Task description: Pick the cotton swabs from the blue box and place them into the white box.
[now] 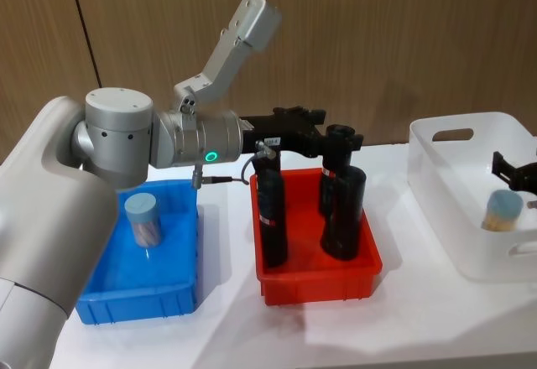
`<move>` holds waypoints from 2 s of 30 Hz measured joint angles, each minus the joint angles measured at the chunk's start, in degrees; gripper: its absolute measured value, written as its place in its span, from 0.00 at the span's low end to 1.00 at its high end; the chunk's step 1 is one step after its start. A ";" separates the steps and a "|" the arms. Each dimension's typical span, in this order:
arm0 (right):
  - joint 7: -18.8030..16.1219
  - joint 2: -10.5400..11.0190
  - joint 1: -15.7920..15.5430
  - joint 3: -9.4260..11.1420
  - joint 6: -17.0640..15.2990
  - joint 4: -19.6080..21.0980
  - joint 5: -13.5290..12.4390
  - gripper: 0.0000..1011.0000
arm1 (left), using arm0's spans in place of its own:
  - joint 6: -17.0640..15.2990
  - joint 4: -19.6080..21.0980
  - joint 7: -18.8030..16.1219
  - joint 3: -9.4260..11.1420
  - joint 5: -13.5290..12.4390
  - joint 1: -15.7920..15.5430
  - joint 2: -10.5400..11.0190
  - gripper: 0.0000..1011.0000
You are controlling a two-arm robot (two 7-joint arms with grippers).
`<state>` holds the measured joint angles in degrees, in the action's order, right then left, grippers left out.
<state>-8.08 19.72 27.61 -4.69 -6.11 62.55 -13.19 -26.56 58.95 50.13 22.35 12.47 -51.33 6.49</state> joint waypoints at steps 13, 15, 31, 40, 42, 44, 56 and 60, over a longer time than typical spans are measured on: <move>-0.70 -0.22 0.84 0.10 0.77 -2.14 -0.48 0.99 | 0.00 0.00 0.00 0.00 0.00 0.00 0.00 0.99; -0.85 -0.25 0.87 0.11 0.96 -2.20 -0.51 0.99 | 0.00 0.00 0.00 0.00 0.00 0.00 0.00 0.99; -1.26 -0.33 0.77 0.14 1.65 -2.08 -0.68 0.99 | 0.00 0.00 0.00 0.00 0.00 0.00 0.00 0.99; -1.33 -0.37 0.73 0.14 1.77 -2.01 -0.71 0.99 | 0.00 0.00 0.00 0.00 0.00 0.00 0.00 0.99; -1.34 -0.37 0.72 0.14 1.79 -2.00 -0.72 0.99 | 0.00 0.00 0.00 0.00 0.00 0.00 0.00 0.99; -1.35 -0.37 0.71 0.14 1.80 -1.98 -0.72 0.99 | 0.00 0.00 0.00 0.00 0.00 0.00 0.00 0.99; -1.38 -0.37 0.69 0.14 1.86 -1.94 -0.71 0.99 | 0.00 0.00 0.00 0.00 0.00 0.00 0.00 0.99; -1.38 -0.36 0.59 0.11 1.86 -1.77 -0.71 0.99 | 0.04 0.02 -0.05 0.00 0.00 0.08 0.02 0.99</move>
<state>-9.45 19.36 28.20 -4.59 -4.24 60.78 -13.90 -26.51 58.97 50.08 22.34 12.47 -51.25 6.51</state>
